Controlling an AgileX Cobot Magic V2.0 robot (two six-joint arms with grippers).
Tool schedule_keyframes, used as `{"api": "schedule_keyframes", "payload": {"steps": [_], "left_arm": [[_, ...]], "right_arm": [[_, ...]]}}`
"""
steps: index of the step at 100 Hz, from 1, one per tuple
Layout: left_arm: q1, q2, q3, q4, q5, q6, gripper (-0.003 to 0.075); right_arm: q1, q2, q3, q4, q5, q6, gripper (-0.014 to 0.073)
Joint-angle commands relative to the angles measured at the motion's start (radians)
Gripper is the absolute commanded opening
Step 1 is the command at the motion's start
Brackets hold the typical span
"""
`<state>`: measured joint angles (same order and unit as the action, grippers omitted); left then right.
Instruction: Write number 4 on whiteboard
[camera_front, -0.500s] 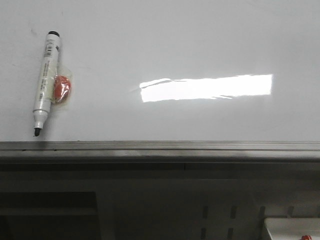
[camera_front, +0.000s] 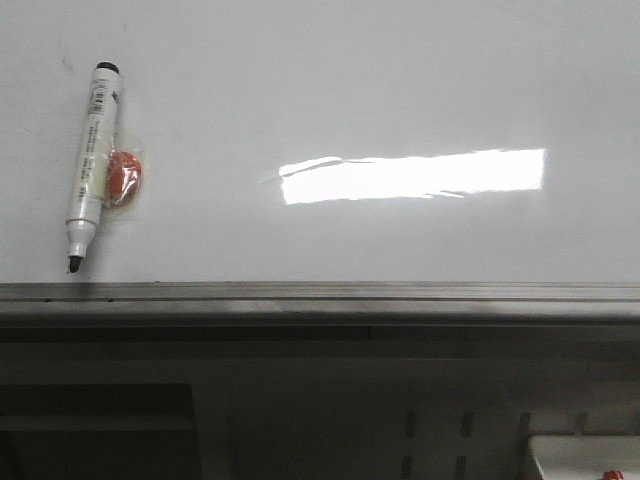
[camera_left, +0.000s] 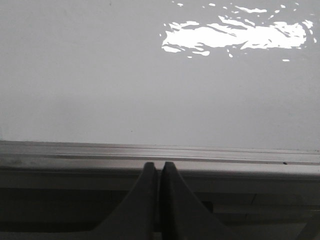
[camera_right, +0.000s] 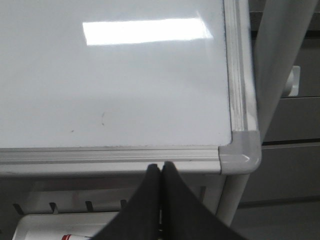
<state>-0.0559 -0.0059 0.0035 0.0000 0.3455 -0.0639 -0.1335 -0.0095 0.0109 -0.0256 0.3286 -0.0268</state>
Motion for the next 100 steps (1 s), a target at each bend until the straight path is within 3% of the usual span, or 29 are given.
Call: {"api": "schedule_keyframes", "payload": {"steps": [1,77,100], "left_arm": [[0.003,-0.025,0.036,0.000,-0.045,-0.008,-0.0020],[0.003,-0.025,0.036,0.019,-0.050,-0.008,-0.0020],[0.003,-0.025,0.036,0.019,-0.125,-0.008,-0.0020]], "right_arm": [[-0.005,-0.015,0.025,-0.014,-0.019,0.000,-0.0064],[-0.005,-0.015,0.025,-0.014,-0.019,0.000,-0.0064],[-0.005,-0.015,0.025,-0.014,-0.031,0.000,-0.0064]]}}
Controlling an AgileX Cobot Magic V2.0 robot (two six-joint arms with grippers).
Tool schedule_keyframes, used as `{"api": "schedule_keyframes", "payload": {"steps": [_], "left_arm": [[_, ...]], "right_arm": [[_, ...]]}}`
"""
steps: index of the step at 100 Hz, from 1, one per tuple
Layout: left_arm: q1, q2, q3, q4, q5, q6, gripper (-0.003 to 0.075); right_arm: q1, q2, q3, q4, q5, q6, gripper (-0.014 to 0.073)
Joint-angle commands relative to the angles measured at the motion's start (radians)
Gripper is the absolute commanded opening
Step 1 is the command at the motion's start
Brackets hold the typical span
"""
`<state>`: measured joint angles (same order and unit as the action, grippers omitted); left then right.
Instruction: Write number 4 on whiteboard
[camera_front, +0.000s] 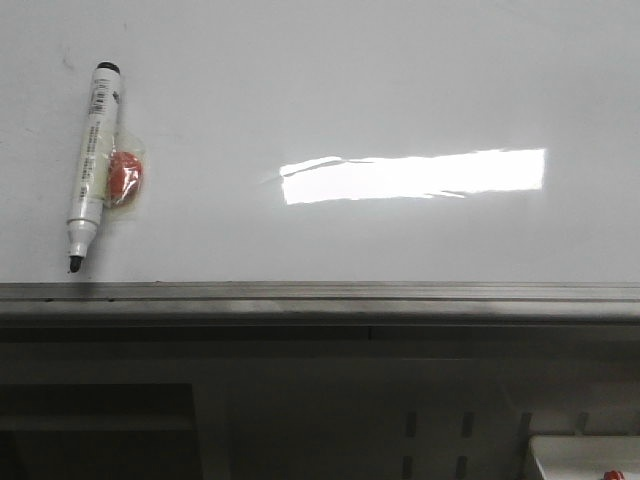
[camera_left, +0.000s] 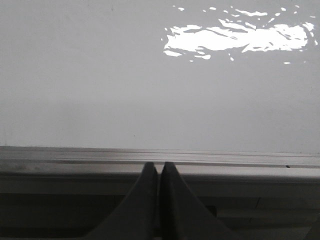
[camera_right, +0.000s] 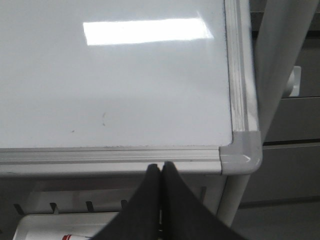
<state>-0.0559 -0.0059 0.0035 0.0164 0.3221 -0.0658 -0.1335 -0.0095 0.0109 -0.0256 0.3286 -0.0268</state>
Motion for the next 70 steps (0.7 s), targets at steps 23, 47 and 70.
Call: {"api": "schedule_keyframes", "payload": {"steps": [23,47,70], "left_arm": [[0.003,-0.025,0.036,0.018,-0.114,-0.006,-0.0020],[0.005,-0.025,0.036,0.035,-0.253,-0.006,-0.0020],[0.005,0.057,-0.016,0.030,-0.263,-0.006,-0.0020]], "right_arm": [[-0.005,-0.015,0.025,-0.014,-0.136,0.000,-0.0064],[-0.005,-0.015,0.025,0.012,-0.210,0.000,-0.0064],[-0.005,0.069,-0.014,0.120,-0.231,0.000,-0.0064]]}}
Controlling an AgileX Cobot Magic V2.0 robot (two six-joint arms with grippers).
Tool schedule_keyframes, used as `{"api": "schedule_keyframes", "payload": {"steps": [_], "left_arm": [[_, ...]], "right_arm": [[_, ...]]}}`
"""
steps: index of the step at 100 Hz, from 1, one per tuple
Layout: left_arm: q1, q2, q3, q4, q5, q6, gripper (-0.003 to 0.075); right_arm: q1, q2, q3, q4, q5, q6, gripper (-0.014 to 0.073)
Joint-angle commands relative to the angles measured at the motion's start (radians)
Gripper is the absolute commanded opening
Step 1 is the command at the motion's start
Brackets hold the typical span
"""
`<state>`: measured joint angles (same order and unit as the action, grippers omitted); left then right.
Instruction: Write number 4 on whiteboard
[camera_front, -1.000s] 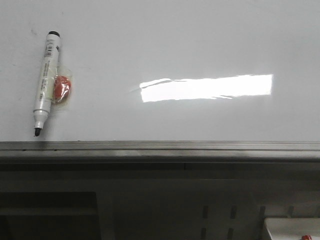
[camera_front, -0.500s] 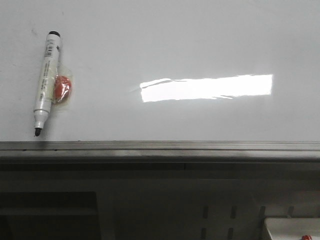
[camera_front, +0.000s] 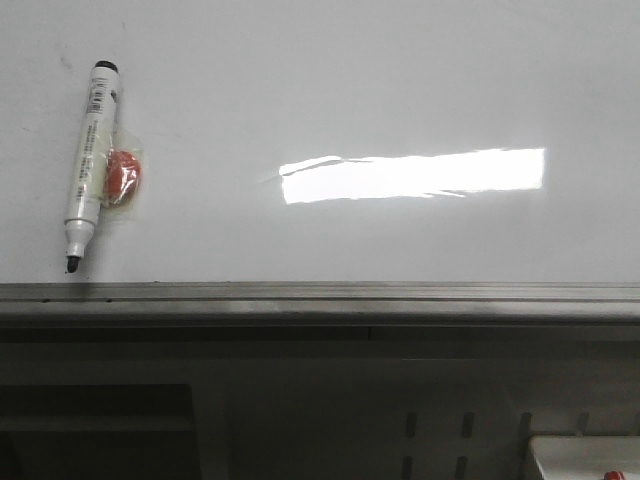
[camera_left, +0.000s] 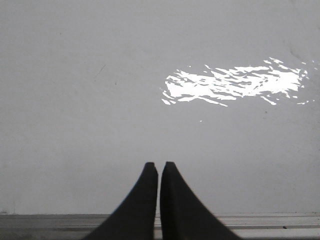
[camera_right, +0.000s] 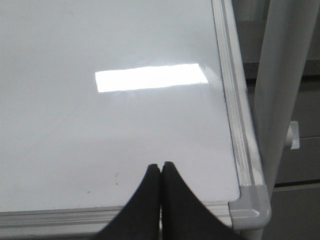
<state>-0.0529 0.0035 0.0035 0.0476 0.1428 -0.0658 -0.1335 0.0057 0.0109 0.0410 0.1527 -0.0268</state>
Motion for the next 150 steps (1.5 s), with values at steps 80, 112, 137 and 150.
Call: {"api": "schedule_keyframes", "payload": {"steps": [80,112,137,150], "left_arm": [[-0.028,0.547,-0.226,-0.077,-0.420,-0.007,0.0489],[-0.407,0.718,-0.268,-0.042,-0.476,-0.010,0.0455],[-0.624,0.921,-0.312,-0.132,-0.537,-0.010,0.0455],[-0.643,1.006,-0.312,-0.174,-0.570,-0.010,0.0455]], "right_arm": [[-0.003,0.398,-0.261,0.165,-0.067,0.000,-0.0064],[-0.003,0.398,-0.261,0.165,-0.060,0.000,-0.0064],[-0.003,0.398,-0.261,0.165,-0.060,0.000,-0.0064],[-0.003,0.398,-0.261,0.165,-0.060,0.000,-0.0064]]}}
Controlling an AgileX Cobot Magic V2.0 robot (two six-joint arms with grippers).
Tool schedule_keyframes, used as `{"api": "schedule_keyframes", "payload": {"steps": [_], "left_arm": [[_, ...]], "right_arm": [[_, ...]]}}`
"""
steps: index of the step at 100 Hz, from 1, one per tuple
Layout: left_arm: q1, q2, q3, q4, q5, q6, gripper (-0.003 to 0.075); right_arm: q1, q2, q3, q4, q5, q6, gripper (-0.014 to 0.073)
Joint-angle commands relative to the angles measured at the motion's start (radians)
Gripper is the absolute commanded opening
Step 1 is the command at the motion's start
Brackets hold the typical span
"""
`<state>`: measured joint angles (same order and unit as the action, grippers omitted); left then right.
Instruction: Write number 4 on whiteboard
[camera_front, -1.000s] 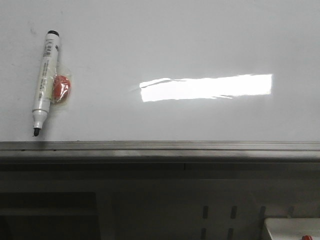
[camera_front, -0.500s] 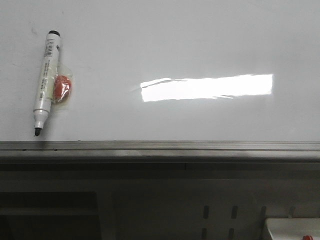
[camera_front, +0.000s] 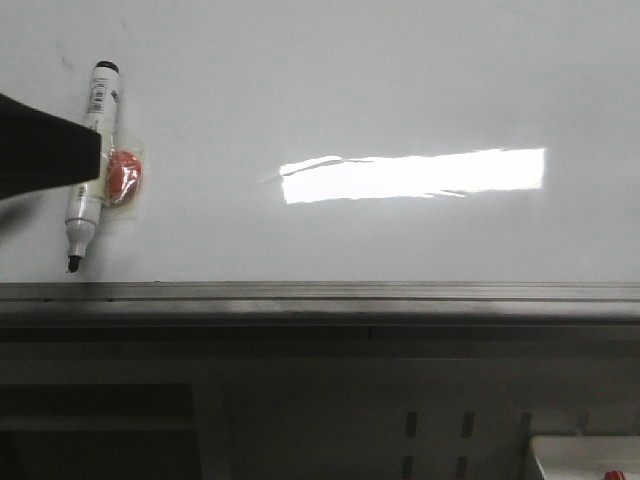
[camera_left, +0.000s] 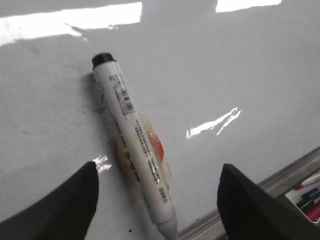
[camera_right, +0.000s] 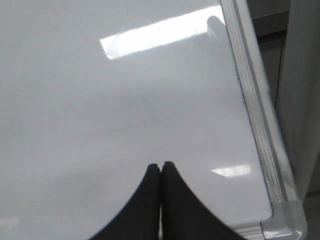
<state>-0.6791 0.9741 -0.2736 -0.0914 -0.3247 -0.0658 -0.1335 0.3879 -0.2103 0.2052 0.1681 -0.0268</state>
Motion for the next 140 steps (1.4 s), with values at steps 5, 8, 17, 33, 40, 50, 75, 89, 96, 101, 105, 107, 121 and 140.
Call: {"api": "schedule_keyframes", "payload": {"steps": [5,8,17,33,40,50,75,89,96,101,105,107,121,140], "left_arm": [[-0.017,0.058,-0.035,-0.051,-0.103,-0.010,0.0455],[-0.017,0.069,-0.035,-0.053,-0.103,-0.010,0.0455],[-0.018,0.092,-0.035,-0.053,-0.106,-0.010,0.0455],[-0.018,0.116,-0.035,-0.053,-0.108,-0.011,0.0438],[-0.018,0.128,-0.035,-0.053,-0.110,-0.011,0.0438],[-0.018,0.145,-0.035,-0.053,-0.107,-0.011,0.0416],[-0.018,0.168,-0.035,-0.055,-0.080,-0.011,-0.0020],[-0.018,0.161,-0.035,-0.030,-0.080,-0.011,-0.0020],[-0.018,0.143,-0.035,0.043,-0.080,-0.011,-0.0020],[-0.018,0.124,-0.035,0.111,-0.080,-0.011,-0.0020],[-0.018,0.102,-0.035,0.169,-0.080,-0.011,-0.0020],[-0.018,0.091,-0.035,0.188,-0.082,-0.011,-0.0020],[-0.018,0.006,-0.035,0.408,-0.119,-0.011,-0.0020],[-0.018,-0.030,-0.035,0.736,-0.246,-0.011,-0.0020]], "right_arm": [[-0.003,0.016,-0.039,0.001,-0.075,0.000,-0.0064],[-0.003,0.016,-0.039,0.001,-0.075,0.000,-0.0064],[-0.003,0.016,-0.039,0.001,-0.075,0.000,-0.0064],[-0.003,0.016,-0.039,0.001,-0.075,0.000,-0.0064],[-0.003,0.016,-0.039,0.001,-0.075,0.000,-0.0064],[-0.003,0.016,-0.039,0.001,-0.075,0.000,-0.0064],[-0.003,0.016,-0.039,0.001,-0.067,0.000,-0.0064],[0.034,0.016,-0.063,0.016,-0.002,0.000,-0.0064],[0.090,0.016,-0.097,0.016,0.059,-0.002,-0.0064],[0.143,0.016,-0.129,0.016,0.100,-0.025,-0.0064],[0.198,0.016,-0.153,0.016,0.126,-0.049,-0.0064],[0.218,0.016,-0.167,0.016,0.132,-0.062,-0.0064],[0.444,0.054,-0.261,0.016,0.142,-0.110,-0.0064],[0.770,0.231,-0.381,0.016,0.150,-0.117,-0.0054]]}}
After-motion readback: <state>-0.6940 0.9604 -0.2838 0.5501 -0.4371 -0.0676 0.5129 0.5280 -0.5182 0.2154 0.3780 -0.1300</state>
